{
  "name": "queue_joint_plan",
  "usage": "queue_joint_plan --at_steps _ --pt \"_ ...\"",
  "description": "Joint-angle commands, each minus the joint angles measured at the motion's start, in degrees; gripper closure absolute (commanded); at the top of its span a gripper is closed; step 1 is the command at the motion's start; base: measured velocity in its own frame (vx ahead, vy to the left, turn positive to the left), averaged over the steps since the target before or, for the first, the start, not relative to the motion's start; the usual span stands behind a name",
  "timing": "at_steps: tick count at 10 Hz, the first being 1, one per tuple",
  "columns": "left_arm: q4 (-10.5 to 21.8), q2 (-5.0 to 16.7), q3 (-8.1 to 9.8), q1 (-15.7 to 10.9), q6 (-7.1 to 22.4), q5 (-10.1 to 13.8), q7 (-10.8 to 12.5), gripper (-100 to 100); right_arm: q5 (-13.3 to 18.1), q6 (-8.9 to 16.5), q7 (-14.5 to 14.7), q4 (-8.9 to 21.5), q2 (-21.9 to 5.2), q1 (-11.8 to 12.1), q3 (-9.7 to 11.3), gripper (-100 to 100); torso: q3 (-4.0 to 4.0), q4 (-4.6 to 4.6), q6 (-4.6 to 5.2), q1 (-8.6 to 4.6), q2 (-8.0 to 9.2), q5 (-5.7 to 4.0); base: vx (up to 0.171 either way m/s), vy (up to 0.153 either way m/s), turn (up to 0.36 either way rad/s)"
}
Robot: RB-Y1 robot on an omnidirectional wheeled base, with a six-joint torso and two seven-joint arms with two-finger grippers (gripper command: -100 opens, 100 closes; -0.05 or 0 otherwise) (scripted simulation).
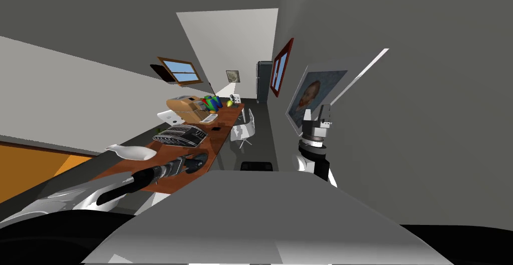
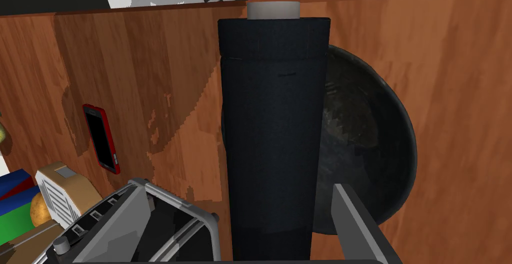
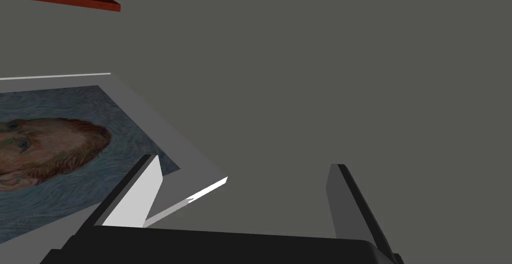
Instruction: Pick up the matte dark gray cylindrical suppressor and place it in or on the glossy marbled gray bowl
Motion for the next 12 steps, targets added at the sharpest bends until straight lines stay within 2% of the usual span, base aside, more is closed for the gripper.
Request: queue_joint_plan --at_steps 1,2,3,4,7,8,10,11,12 --pt "0.0 0.0 0.0 0.0 0.0 0.0 0.0 -100 0.0 0.0 0.0 0.0 0.0 0.0 0.0 0 0.0 0.0 0.0 0.0 0.0 0.0 0.0 0.0 0.0" --pt "0.0 0.0 -0.01 0.0 0.0 0.0 0.0 -100 0.0 0.0 0.0 0.0 0.0 0.0 0.0 0 -0.01 0.0 0.01 0.0 -0.02 -0.01 0.0 0.0 0.0" --pt "0.0 0.0 -0.06 0.1 0.0 0.0 0.0 0 0.0 0.0 0.0 0.0 0.0 0.0 0.0 0 -0.01 0.02 0.04 -0.04 -0.05 -0.04 0.0 0.0 0.0" --pt "-0.8 1.7 0.28 0.2 -0.2 0.1 1.4 -100 0.0 0.0 0.0 0.0 0.0 0.0 0.0 0 -0.02 0.01 0.05 -0.05 -0.06 -0.05 -0.013 0.001 0.039" --pt "-2.1 4.4 0.8 0.4 -0.6 0.2 3.5 -100 0.0 0.0 0.0 0.0 0.0 0.0 0.0 0 0.02 0.03 0.04 -0.08 0.01 -0.06 -0.022 0.0 0.031" --pt "-3.0 6.1 1.15 0.6 -0.8 0.3 4.9 -100 0.0 0.0 0.0 0.0 0.0 0.0 0.0 0 0.01 0.03 0.05 -0.07 0.0 -0.06 -0.026 0.002 0.052" --pt "-3.8 7.9 1.49 0.7 -1.1 0.4 6.3 -100 0.0 0.0 0.0 0.0 0.0 0.0 0.0 0 0.03 0.03 0.05 -0.07 0.03 -0.06 -0.027 0.001 0.029" --pt "-3.7 7.4 1.41 0.7 -0.9 0.4 5.8 -100 0.0 0.0 0.0 0.0 0.0 0.0 0.0 0 0.02 0.03 0.05 -0.08 0.02 -0.06 -0.009 0.0 0.003" --pt "-3.8 7.5 1.44 0.8 -0.9 0.5 6.0 0 0.0 0.0 0.0 0.0 0.0 0.0 0.0 0 0.0 0.02 0.04 -0.07 -0.02 -0.05 0.0 0.0 0.0"
